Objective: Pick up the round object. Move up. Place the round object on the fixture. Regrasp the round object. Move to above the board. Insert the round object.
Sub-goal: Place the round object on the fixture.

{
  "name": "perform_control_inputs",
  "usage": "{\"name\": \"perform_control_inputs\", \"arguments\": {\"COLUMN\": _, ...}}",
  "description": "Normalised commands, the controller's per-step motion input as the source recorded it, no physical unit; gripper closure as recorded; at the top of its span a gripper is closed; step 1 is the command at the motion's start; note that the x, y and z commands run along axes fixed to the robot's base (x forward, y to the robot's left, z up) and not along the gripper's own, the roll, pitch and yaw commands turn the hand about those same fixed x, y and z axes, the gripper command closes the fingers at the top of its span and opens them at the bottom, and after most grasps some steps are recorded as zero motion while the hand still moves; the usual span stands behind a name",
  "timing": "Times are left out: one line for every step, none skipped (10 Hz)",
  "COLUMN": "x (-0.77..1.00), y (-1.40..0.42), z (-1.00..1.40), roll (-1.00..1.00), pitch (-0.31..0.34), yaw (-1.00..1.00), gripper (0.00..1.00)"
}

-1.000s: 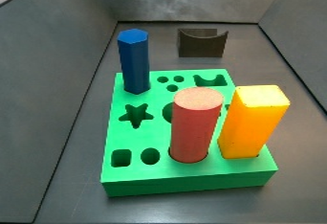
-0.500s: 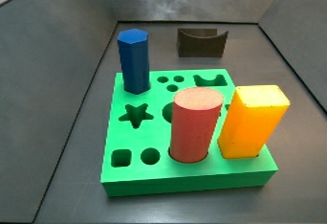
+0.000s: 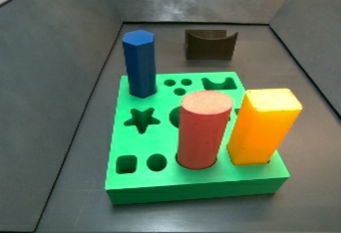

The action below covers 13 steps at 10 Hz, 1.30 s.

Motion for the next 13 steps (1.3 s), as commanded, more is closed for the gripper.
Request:
{"name": "perform_control_inputs", "arguments": {"x": 0.6, "y": -0.02, "z": 0.01, "roll": -0.17, "pitch": 0.185, "yaw": -0.89, "gripper": 1.0}}
{"name": "perform_control_inputs", "arguments": {"x": 0.52, "y": -0.01, "z": 0.02, "roll": -0.16, "pitch": 0.18, "yaw": -0.64, "gripper": 1.0}}
{"name": "perform_control_inputs", "arguments": {"x": 0.44, "y": 0.0, "z": 0.01, "roll": -0.15, "pitch": 0.162, "yaw": -0.43, "gripper": 1.0}}
{"name": "perform_control_inputs", "arguments": {"x": 0.34, "y": 0.0, "z": 0.01, "roll": -0.13, "pitch": 0.144, "yaw": -0.24, "gripper": 1.0}}
{"name": "perform_control_inputs", "arguments": {"x": 0.25, "y": 0.01, "z": 0.01, "roll": -0.12, "pitch": 0.138, "yaw": -0.16, "gripper": 1.0}}
{"name": "perform_control_inputs", "arguments": {"x": 0.69, "y": 0.29, "z": -0.26, "roll": -1.0, "pitch": 0.009, "yaw": -0.04, "gripper": 1.0}}
{"name": "perform_control_inputs", "arguments": {"x": 0.64, "y": 0.29, "z": -0.26, "roll": -1.0, "pitch": 0.009, "yaw": -0.03, "gripper": 1.0}}
{"name": "perform_control_inputs", "arguments": {"x": 0.58, "y": 0.23, "z": -0.19, "roll": -1.0, "pitch": 0.008, "yaw": -0.04, "gripper": 1.0}}
{"name": "perform_control_inputs", "arguments": {"x": 0.47, "y": 0.11, "z": -0.08, "roll": -1.0, "pitch": 0.022, "yaw": -0.04, "gripper": 1.0}}
{"name": "perform_control_inputs", "arguments": {"x": 0.36, "y": 0.06, "z": -0.02, "roll": -1.0, "pitch": 0.052, "yaw": -0.05, "gripper": 1.0}}
{"name": "perform_control_inputs", "arguments": {"x": 0.31, "y": 0.06, "z": -0.01, "roll": -1.0, "pitch": 0.066, "yaw": -0.05, "gripper": 1.0}}
{"name": "perform_control_inputs", "arguments": {"x": 0.22, "y": 0.05, "z": -0.03, "roll": -1.0, "pitch": 0.081, "yaw": -0.06, "gripper": 1.0}}
{"name": "perform_control_inputs", "arguments": {"x": 0.19, "y": 0.05, "z": -0.02, "roll": -1.0, "pitch": 0.087, "yaw": -0.07, "gripper": 1.0}}
